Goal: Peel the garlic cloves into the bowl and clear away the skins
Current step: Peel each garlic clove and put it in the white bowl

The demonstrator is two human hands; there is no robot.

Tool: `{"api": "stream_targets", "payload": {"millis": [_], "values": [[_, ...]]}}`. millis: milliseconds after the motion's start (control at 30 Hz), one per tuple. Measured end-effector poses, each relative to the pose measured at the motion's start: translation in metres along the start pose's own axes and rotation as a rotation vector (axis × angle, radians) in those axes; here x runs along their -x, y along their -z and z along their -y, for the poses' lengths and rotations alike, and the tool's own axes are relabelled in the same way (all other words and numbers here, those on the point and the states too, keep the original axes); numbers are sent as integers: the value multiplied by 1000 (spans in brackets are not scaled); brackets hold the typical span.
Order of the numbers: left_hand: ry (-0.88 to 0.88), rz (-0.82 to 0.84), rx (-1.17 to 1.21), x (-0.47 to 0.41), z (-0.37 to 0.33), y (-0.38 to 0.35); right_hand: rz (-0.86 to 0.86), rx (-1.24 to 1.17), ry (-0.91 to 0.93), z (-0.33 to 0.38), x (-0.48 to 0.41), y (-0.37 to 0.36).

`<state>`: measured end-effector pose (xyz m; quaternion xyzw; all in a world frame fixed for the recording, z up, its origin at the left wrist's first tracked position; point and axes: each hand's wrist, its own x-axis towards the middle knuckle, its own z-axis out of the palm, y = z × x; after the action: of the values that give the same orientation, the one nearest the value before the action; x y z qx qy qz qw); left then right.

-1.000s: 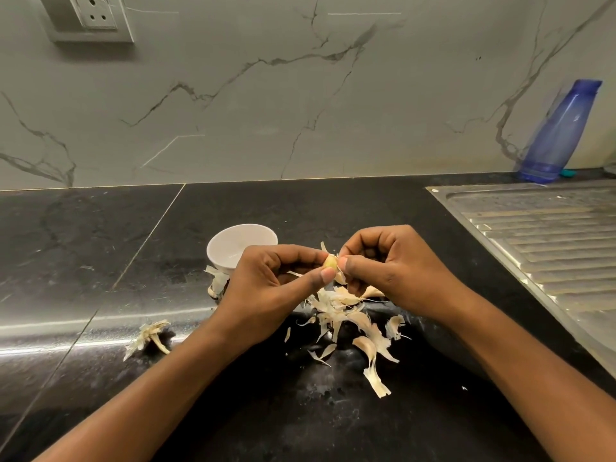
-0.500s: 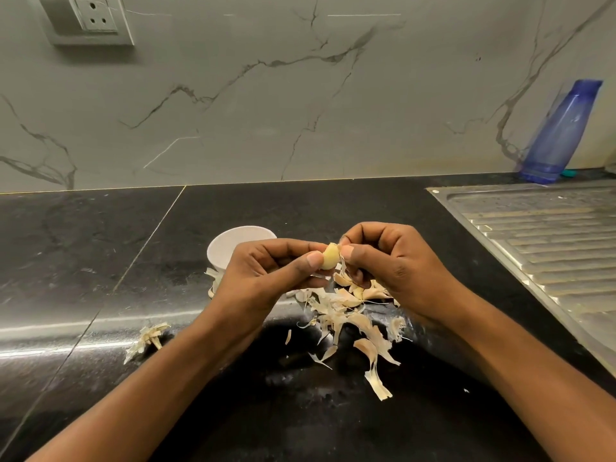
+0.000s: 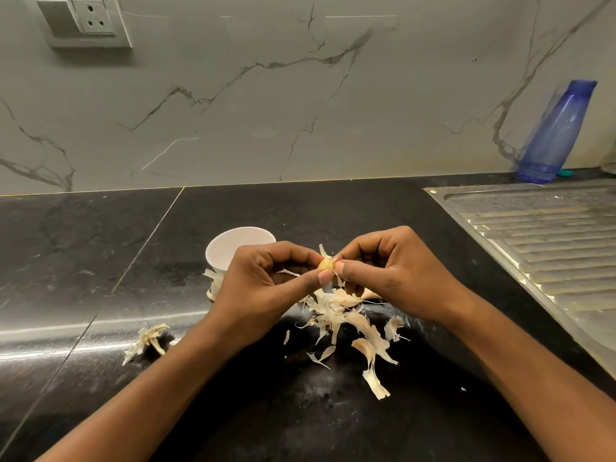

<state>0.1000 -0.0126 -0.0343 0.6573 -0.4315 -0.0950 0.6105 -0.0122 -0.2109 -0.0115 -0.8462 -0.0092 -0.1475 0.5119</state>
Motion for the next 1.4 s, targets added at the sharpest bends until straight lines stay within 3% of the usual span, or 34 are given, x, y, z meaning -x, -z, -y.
{"api": "stream_targets", "payload": {"millis": [267,567,867,1167,1400], "values": [[-29,23,-35,1,1,-2,-96,-27,36,-1,2,-7],[301,64,438,-1,-3,-7,-119,-153,43,-2,0,-8],[311,42,327,-2,-5,-1,-71,-32,63,-2,0,-7],[397,-115,550,-7,-10,2,-83,-90,58,-2,0,-3],[438,-137,633,-8,-13,3,-149,-82,53,-4,-2,1]]}}
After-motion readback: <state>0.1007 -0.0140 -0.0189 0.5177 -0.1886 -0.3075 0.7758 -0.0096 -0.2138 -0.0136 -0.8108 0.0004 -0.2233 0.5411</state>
